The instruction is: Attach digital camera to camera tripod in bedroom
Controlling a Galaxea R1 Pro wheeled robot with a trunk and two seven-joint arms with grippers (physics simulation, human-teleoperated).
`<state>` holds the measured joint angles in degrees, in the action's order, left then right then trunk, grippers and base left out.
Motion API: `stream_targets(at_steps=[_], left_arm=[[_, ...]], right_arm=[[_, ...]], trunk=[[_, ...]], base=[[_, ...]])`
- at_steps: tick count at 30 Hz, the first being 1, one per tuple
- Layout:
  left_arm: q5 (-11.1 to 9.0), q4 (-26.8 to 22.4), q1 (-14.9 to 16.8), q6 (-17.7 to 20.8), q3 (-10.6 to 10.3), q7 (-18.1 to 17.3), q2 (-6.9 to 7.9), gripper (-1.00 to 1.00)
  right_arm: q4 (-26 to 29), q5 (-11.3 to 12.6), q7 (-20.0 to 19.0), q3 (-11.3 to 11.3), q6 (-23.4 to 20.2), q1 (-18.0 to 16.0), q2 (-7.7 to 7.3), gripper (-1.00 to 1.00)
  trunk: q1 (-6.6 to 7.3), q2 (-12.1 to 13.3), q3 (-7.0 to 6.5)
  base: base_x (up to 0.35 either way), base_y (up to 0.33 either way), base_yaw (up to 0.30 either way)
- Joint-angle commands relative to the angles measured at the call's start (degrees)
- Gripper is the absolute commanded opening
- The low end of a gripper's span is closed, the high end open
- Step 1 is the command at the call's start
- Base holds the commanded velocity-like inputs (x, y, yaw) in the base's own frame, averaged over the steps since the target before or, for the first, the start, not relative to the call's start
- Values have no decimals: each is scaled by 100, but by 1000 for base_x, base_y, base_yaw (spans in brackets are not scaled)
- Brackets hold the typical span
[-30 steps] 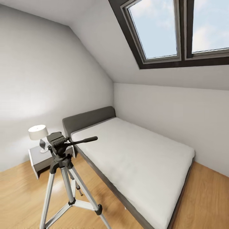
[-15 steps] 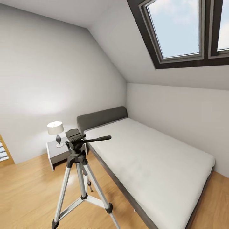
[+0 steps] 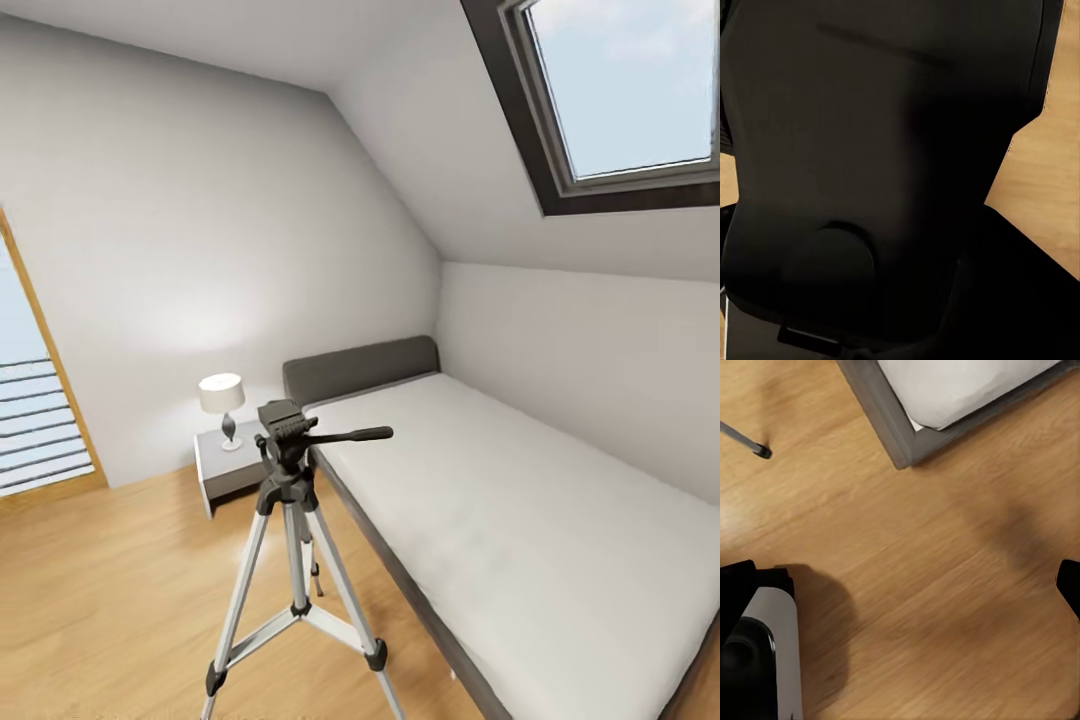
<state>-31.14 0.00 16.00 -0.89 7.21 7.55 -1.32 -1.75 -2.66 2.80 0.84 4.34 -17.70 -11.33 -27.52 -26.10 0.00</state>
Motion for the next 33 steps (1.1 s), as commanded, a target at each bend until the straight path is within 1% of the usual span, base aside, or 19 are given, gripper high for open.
stream_targets(at_steps=[1, 16, 33], left_arm=[[28, 0, 1, -8, 44, 18, -2, -100], [49, 0, 0, -7, 44, 12, -8, -100], [55, 0, 0, -3, 44, 10, -14, -100]], right_arm=[[-18, -30, 19, 7, 32, -5, 0, 100], [-18, -32, 19, 6, 32, -5, 0, 100], [-18, -29, 19, 4, 32, -5, 0, 100]], trunk=[[-2, -3, 2], [-2, -3, 2], [-2, -3, 2]], base=[[0, 0, 274], [0, -9, 274], [0, -145, 274]])
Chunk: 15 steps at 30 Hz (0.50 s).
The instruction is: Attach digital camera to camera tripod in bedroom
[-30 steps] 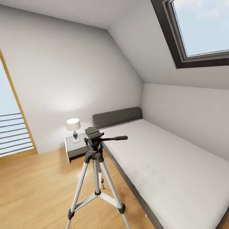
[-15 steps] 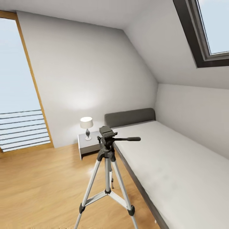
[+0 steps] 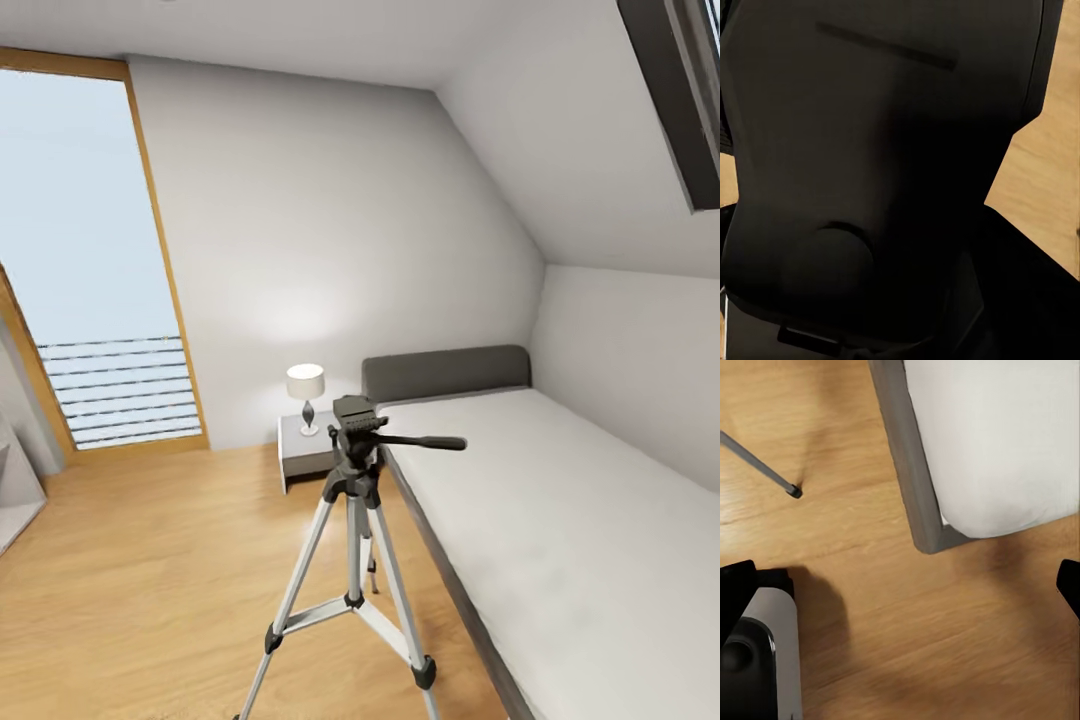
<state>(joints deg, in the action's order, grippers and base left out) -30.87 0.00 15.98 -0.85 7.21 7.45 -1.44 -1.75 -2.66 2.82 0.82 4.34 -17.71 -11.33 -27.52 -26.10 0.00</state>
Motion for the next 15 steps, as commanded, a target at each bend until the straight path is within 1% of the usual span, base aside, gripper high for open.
stream_targets(at_steps=[1, 6, 8, 11, 15], left_arm=[[28, 0, 2, -7, 43, 20, -3, -100], [28, 0, 3, 4, 43, 21, -5, -100], [28, 0, 2, 3, 43, 21, -5, -100], [28, 0, 2, -1, 43, 21, -3, -100], [26, 0, 2, -3, 43, 20, 1, -100]], right_arm=[[-19, -29, 17, 7, 34, -5, 0, 100], [-19, -27, 17, 8, 48, -5, 0, 100], [-19, -26, 17, 7, 49, -5, 0, 100], [-19, -27, 17, 7, 55, -5, -5, 100], [-19, -27, 15, 6, 57, -5, -6, 100]], trunk=[[-2, -3, 2], [-2, -3, 2], [-2, -3, 2], [-2, -3, 2], [-2, -3, 2]], base=[[0, -176, 274], [0, -254, 274], [0, -181, 238], [0, -79, 109], [0, -27, 37]])
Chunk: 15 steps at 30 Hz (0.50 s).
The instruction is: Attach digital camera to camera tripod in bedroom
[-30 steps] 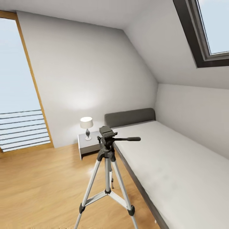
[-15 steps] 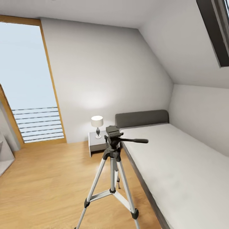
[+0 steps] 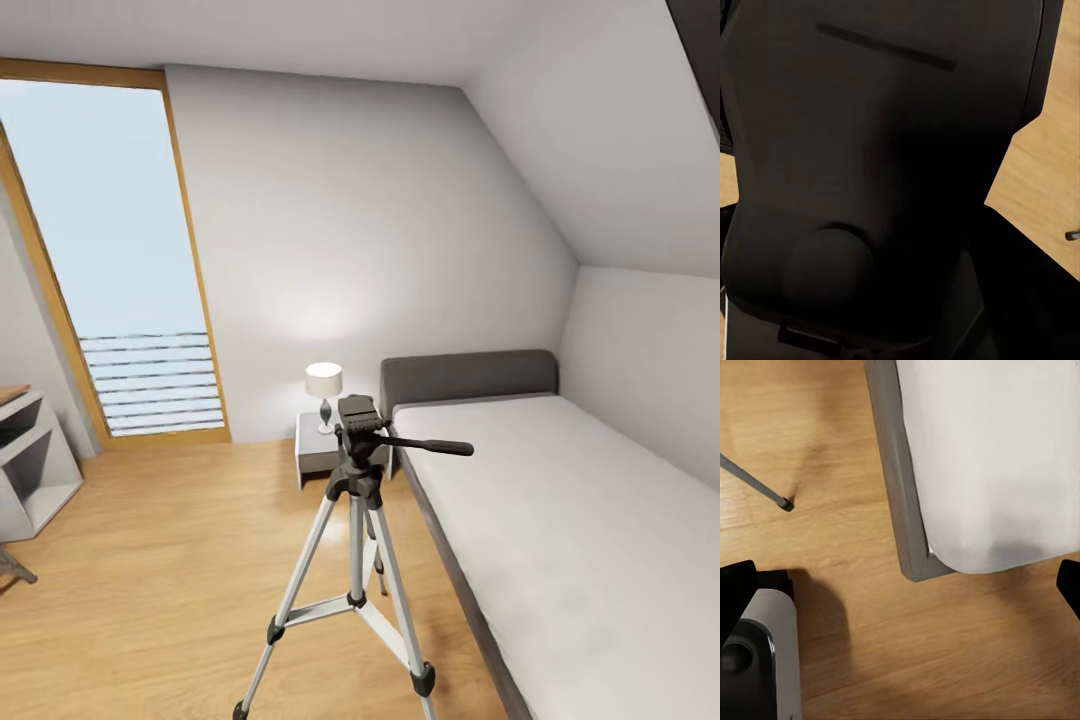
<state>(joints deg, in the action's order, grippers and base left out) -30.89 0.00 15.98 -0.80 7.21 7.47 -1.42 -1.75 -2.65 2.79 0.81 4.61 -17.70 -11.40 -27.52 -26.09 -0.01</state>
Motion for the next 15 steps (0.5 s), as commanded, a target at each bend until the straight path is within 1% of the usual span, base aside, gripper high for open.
stream_targets(at_steps=[1, 7, 10, 15], left_arm=[[29, 0, 1, -11, 43, 19, -1, -100], [23, 0, 1, -15, 43, 20, 1, -100], [22, 0, 1, -16, 43, 20, 1, -100], [22, 0, 1, -17, 43, 21, 1, -100]], right_arm=[[-19, -29, 16, 6, 31, -6, 2, 100], [-19, -31, 13, 7, 29, -6, 11, 100], [-19, -33, 12, 7, 30, -6, 10, 100], [-19, -34, 6, 6, 31, -6, 4, 100]], trunk=[[-2, -4, 2], [-2, -4, 2], [-2, -4, 2], [-2, -4, 2]], base=[[0, -11, 15], [0, -5, 21], [0, -1, 163], [0, 0, 242]])
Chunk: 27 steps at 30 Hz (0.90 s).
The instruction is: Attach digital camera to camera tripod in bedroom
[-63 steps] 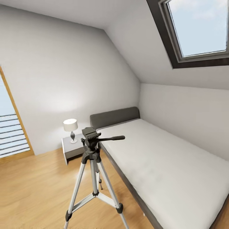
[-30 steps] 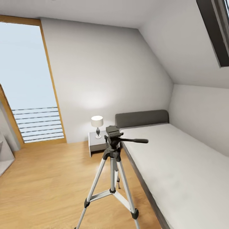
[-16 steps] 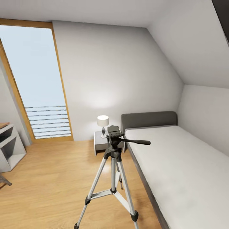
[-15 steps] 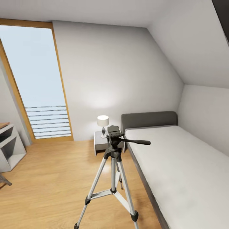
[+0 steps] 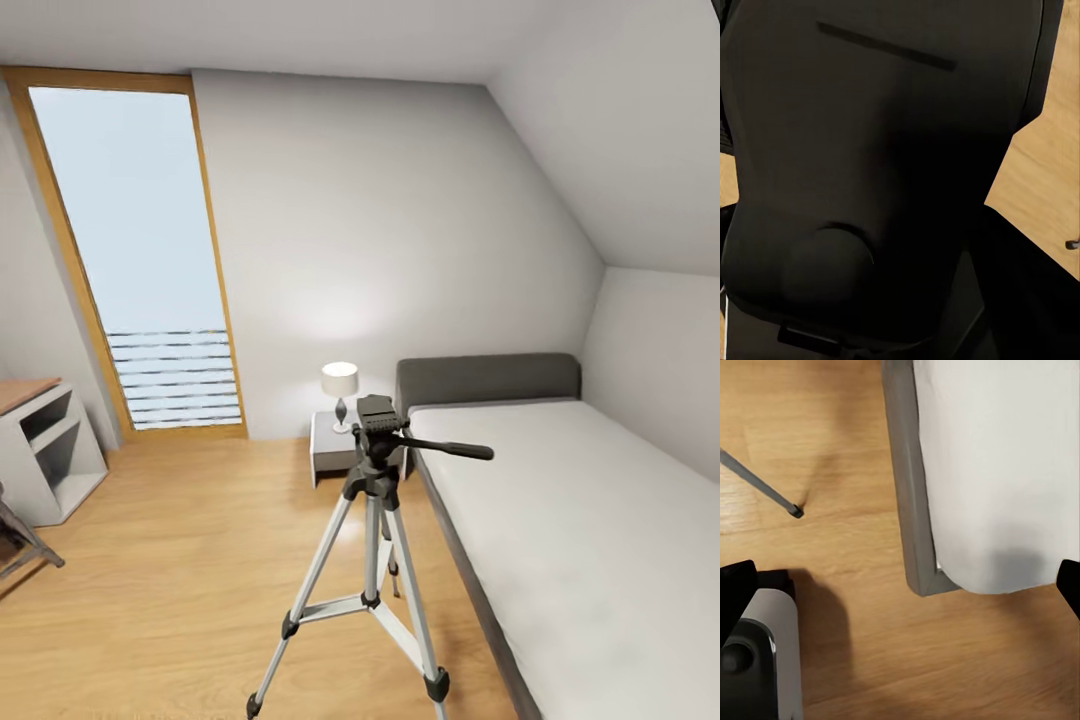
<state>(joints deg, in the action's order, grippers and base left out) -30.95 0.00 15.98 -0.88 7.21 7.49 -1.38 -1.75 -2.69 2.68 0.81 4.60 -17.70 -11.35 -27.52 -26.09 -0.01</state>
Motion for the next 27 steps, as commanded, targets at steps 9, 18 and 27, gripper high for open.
stream_targets(at_steps=[9, 18, 27], left_arm=[[28, 0, 2, -9, 43, 21, -3, -100], [28, 0, 2, -9, 43, 17, -3, -100], [26, 0, 2, -9, 43, 21, -1, -100]], right_arm=[[-18, -28, 14, 9, 30, -5, -6, 100], [-18, -27, 29, 7, 32, -5, -31, 100], [-18, -90, -71, 15, 15, -5, -37, 100]], trunk=[[-2, -4, 2], [-2, -4, 2], [-2, -4, 2]], base=[[0, 0, 264], [0, 0, 70], [0, 0, 3]])
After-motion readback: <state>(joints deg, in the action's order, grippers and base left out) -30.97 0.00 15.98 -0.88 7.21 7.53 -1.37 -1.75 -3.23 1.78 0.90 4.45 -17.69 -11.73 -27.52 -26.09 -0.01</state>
